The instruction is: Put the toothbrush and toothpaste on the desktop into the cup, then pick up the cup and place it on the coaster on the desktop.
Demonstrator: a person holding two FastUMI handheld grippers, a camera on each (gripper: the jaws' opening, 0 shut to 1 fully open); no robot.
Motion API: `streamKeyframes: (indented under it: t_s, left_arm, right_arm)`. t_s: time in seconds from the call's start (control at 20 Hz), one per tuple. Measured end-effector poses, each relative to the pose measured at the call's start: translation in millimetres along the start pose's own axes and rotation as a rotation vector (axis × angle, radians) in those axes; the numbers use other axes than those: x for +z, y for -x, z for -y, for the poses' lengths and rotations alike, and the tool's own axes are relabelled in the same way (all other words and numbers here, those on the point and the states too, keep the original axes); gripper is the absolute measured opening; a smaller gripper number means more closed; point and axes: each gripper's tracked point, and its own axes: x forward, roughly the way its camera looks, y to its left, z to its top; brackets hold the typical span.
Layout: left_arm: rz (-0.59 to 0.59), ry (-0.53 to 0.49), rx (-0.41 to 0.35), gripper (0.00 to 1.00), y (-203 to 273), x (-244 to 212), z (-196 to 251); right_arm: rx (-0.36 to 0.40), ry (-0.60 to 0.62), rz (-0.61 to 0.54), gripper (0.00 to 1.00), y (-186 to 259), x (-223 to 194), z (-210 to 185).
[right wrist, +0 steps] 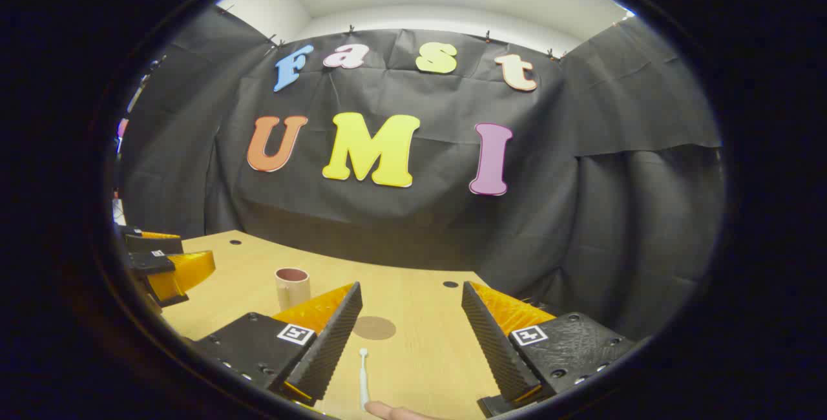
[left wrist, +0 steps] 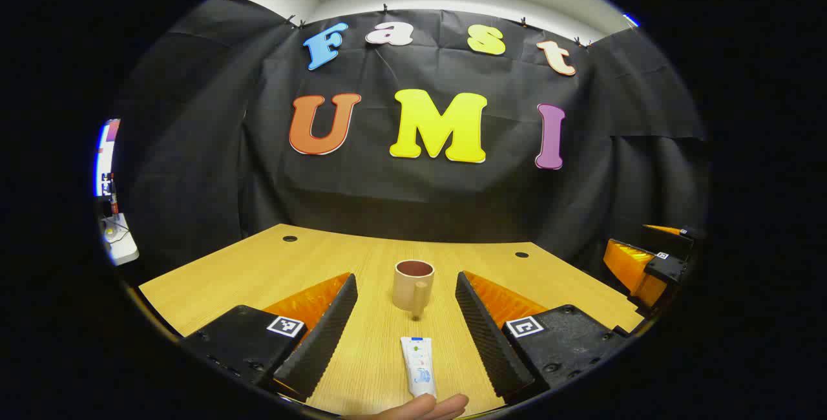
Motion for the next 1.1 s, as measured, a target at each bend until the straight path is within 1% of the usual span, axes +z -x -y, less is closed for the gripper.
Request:
streamKeyframes:
  t_s: [0.05,0.1,0.3,0.4,0.6,0.65,0.7,0.75,0.9,1.1]
  left_arm:
    - [-0.008,-0.01,0.002,0.87,-1,-3,0]
    - [-0.012,-0.017,0.007,0.97,-2,-6,0]
    - [-0.02,-0.023,0.002,0.97,-5,-7,2]
    - [-0.014,-0.028,0.007,0.97,-4,-6,0]
    - [-0.013,-0.026,0.019,0.97,-5,-6,-5]
    - [-0.015,-0.025,0.021,0.97,-6,-6,-6]
    - [-0.017,-0.025,0.024,0.97,-6,-7,-7]
    - [-0.02,-0.026,0.027,0.97,-8,-7,-9]
    - [-0.025,-0.025,0.029,0.97,-9,-9,-8]
    - [-0.037,-0.028,0.026,0.97,-12,-15,-6]
  right_arm:
    - [-0.004,-0.001,0.002,0.94,1,1,2]
    - [-0.01,0.0,0.005,0.96,1,1,5]
    - [-0.018,0.008,0.001,0.94,-2,0,7]
    - [-0.013,0.002,-0.003,0.96,-2,-1,4]
    - [-0.01,-0.005,-0.02,0.94,-5,-7,4]
    - [-0.012,-0.009,-0.021,0.96,-5,-8,4]
    - [-0.012,-0.009,-0.023,0.96,-5,-9,4]
    - [-0.017,-0.004,-0.021,0.94,-6,-10,6]
    - [-0.036,0.005,-0.003,0.94,-7,-10,11]
    - [-0.042,-0.005,-0.028,0.94,-11,-21,13]
